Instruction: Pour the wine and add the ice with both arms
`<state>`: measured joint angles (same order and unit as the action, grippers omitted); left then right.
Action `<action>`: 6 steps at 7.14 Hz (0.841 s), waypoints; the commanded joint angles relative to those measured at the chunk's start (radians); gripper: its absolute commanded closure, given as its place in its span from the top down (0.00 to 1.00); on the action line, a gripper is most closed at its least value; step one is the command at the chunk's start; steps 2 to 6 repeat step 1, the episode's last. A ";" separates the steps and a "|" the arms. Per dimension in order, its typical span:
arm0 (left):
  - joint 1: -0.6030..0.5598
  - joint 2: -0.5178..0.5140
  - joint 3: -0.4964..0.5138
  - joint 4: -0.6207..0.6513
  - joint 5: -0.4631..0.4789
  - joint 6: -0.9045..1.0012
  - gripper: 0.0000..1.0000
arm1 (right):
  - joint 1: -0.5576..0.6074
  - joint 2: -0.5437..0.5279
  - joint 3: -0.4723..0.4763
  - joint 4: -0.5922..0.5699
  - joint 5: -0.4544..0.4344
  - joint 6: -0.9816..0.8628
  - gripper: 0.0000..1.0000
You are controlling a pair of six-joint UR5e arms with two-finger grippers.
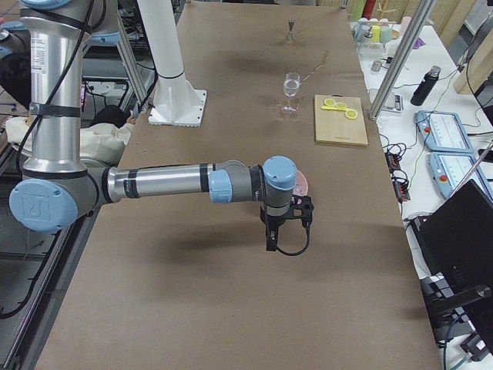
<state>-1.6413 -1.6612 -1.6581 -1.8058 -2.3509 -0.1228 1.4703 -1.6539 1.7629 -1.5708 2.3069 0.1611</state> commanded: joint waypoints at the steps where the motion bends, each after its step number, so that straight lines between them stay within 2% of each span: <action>1: 0.000 -0.005 0.000 0.002 -0.001 0.000 0.98 | 0.001 -0.001 0.003 0.000 0.002 0.003 0.99; 6: 0.000 -0.005 0.000 0.002 -0.001 0.000 0.98 | 0.001 -0.001 0.003 0.000 0.002 0.003 0.99</action>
